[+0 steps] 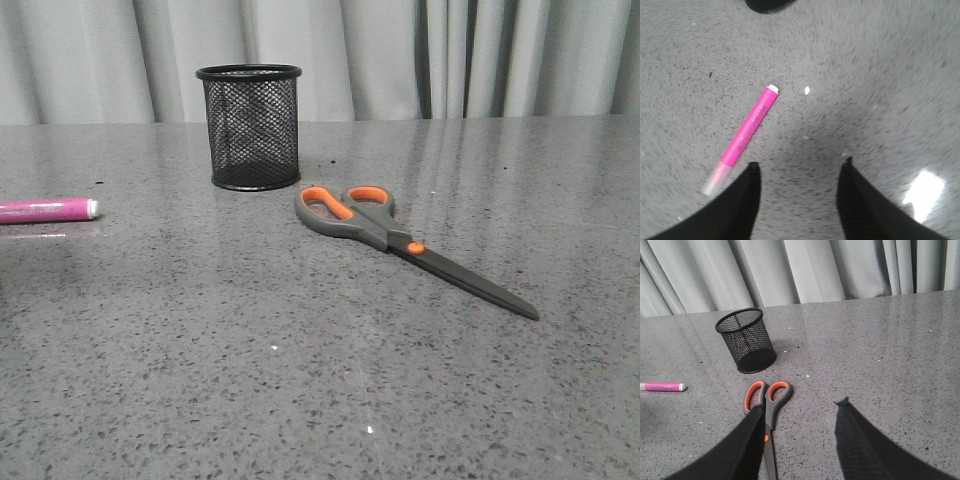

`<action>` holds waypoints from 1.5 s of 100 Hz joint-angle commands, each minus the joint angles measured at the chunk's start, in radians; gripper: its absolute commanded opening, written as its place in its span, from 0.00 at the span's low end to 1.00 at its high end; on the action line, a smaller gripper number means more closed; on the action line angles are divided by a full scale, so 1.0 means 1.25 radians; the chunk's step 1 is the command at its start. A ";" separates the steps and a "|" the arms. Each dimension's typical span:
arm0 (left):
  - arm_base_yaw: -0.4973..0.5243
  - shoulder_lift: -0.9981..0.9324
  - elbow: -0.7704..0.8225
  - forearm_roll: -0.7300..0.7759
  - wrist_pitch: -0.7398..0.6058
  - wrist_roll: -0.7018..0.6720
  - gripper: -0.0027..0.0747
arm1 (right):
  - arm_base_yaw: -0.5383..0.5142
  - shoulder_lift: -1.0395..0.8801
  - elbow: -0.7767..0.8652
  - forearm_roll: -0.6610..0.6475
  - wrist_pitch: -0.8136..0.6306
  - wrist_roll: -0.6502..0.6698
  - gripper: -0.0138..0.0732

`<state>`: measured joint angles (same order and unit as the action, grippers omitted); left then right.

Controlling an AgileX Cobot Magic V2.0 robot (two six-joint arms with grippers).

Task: Put pen and scissors into bin
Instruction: 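Lower the left gripper and grasp the pink highlighter, then lift the highlighter and drop it into the black mesh cup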

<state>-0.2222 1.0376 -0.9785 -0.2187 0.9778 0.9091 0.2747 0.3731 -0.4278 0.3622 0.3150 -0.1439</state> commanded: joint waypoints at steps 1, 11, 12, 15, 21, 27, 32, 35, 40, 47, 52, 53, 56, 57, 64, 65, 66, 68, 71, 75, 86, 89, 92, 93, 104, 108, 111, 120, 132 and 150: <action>-0.031 0.056 -0.059 0.057 -0.025 0.069 0.55 | -0.004 0.012 -0.030 -0.005 -0.056 -0.011 0.50; -0.053 0.121 -0.095 0.117 -0.028 0.111 0.52 | -0.004 0.012 -0.030 -0.005 -0.055 -0.011 0.50; -0.053 0.125 -0.098 0.116 -0.028 0.113 0.52 | -0.004 0.012 -0.030 -0.005 -0.055 -0.011 0.50; -0.053 0.144 -0.112 0.113 -0.031 0.116 0.50 | -0.004 0.012 -0.030 -0.005 -0.053 -0.011 0.50; -0.053 0.187 -0.134 0.113 -0.031 0.116 0.50 | -0.004 0.012 -0.030 -0.005 -0.051 -0.011 0.50; -0.053 0.228 -0.161 0.113 -0.031 0.126 0.50 | -0.004 0.012 -0.030 -0.005 -0.048 -0.011 0.50; -0.053 0.257 -0.181 0.106 -0.028 0.144 0.50 | -0.004 0.012 -0.030 -0.005 -0.046 -0.011 0.50; -0.053 0.272 -0.192 0.096 -0.022 0.161 0.50 | -0.004 0.012 -0.030 -0.005 -0.046 -0.011 0.50; -0.053 0.298 -0.212 0.082 -0.006 0.205 0.49 | -0.004 0.012 -0.030 -0.005 -0.045 -0.011 0.50; -0.053 0.331 -0.239 0.064 0.022 0.274 0.48 | -0.004 0.012 -0.030 -0.005 -0.043 -0.011 0.50; -0.053 0.351 -0.254 0.053 0.037 0.314 0.45 | -0.004 0.012 -0.030 -0.005 -0.043 -0.011 0.50; -0.053 0.357 -0.258 0.049 0.038 0.318 0.45 | -0.004 0.012 -0.030 -0.005 -0.043 -0.011 0.50; -0.051 0.366 -0.265 0.043 0.046 0.328 0.44 | -0.004 0.012 -0.030 -0.005 -0.043 -0.011 0.50; -0.050 0.369 -0.269 0.041 0.047 0.329 0.43 | -0.004 0.012 -0.030 -0.005 -0.043 -0.011 0.50; -0.041 0.396 -0.284 0.017 0.054 0.338 0.41 | -0.004 0.012 -0.030 -0.005 -0.043 -0.011 0.50; -0.039 0.401 -0.285 0.013 0.054 0.338 0.41 | -0.004 0.012 -0.030 -0.005 -0.043 -0.011 0.50; -0.037 0.403 -0.285 0.011 0.055 0.338 0.41 | -0.004 0.012 -0.030 -0.005 -0.043 -0.011 0.50; -0.035 0.410 -0.290 0.006 0.056 0.340 0.41 | -0.004 0.012 -0.030 -0.005 -0.043 -0.011 0.50; -0.031 0.417 -0.292 0.003 0.059 0.342 0.41 | -0.004 0.012 -0.030 -0.005 -0.043 -0.011 0.50; -0.025 0.425 -0.293 -0.002 0.067 0.357 0.41 | -0.004 0.012 -0.030 -0.005 -0.042 -0.011 0.50; -0.025 0.446 -0.293 -0.007 0.085 0.381 0.41 | -0.004 0.012 -0.030 -0.005 -0.042 -0.011 0.50; -0.025 0.452 -0.293 -0.007 0.084 0.381 0.41 | -0.004 0.012 -0.030 -0.005 -0.042 -0.011 0.50; -0.025 0.456 -0.293 -0.006 0.084 0.381 0.41 | -0.004 0.012 -0.030 -0.005 -0.042 -0.011 0.50; -0.025 0.458 -0.293 -0.006 0.083 0.381 0.41 | -0.004 0.012 -0.030 -0.005 -0.042 -0.011 0.50; -0.025 0.477 -0.293 0.010 0.080 0.381 0.41 | -0.004 0.012 -0.030 -0.007 -0.042 -0.011 0.50; -0.025 0.485 -0.293 0.010 0.072 0.381 0.41 | -0.004 0.012 -0.030 -0.007 -0.041 -0.011 0.50; -0.025 0.492 -0.293 0.012 0.067 0.381 0.41 | -0.004 0.012 -0.030 -0.007 -0.041 -0.011 0.50; -0.025 0.509 -0.293 0.012 0.061 0.381 0.41 | -0.004 0.012 -0.030 -0.007 -0.041 -0.011 0.50; -0.025 0.530 -0.293 0.013 0.061 0.381 0.41 | -0.004 0.012 -0.030 -0.007 -0.041 -0.011 0.50; -0.025 0.540 -0.293 0.013 0.044 0.381 0.41 | -0.004 0.012 -0.030 -0.007 -0.041 -0.011 0.50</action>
<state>-0.2545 1.7288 -1.3283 -0.1896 1.0786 1.3867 0.2747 0.3731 -0.4278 0.3567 0.3313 -0.1463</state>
